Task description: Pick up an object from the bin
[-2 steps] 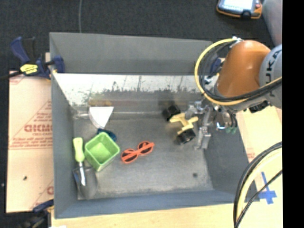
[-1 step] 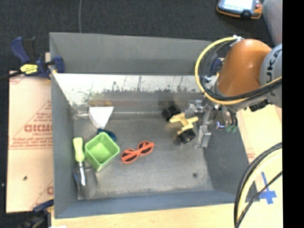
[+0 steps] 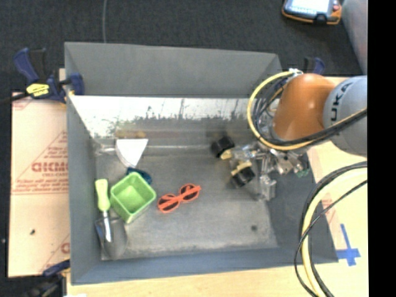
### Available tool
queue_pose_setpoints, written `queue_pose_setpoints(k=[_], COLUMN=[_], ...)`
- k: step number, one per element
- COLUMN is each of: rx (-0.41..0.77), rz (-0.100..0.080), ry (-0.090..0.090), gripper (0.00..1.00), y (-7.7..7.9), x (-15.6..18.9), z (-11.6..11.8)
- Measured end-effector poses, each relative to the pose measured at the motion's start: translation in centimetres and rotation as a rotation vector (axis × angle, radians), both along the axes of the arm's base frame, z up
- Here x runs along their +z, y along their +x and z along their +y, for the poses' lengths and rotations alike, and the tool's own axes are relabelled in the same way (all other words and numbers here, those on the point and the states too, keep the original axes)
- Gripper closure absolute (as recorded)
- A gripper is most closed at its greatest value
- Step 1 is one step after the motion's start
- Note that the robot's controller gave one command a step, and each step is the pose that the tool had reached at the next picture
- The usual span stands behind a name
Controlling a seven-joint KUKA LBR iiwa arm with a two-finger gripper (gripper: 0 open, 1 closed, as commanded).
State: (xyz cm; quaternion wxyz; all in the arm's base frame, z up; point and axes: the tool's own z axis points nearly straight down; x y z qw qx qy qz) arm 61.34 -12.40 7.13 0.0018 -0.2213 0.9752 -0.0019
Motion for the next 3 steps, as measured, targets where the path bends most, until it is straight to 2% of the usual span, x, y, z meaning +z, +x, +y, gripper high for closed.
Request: queue_pose_setpoints(k=[1, 2, 3], rx=[-0.109, 0.059, -0.295], rz=[-0.005, 0.004, 0.014], ry=[0.002, 0.002, -0.005], gripper=[0.0, 0.0, 0.0], y=[0.5, -0.5, 2.8], x=[7.3, 2.9, 0.3], z=[1.4, 1.5, 3.5])
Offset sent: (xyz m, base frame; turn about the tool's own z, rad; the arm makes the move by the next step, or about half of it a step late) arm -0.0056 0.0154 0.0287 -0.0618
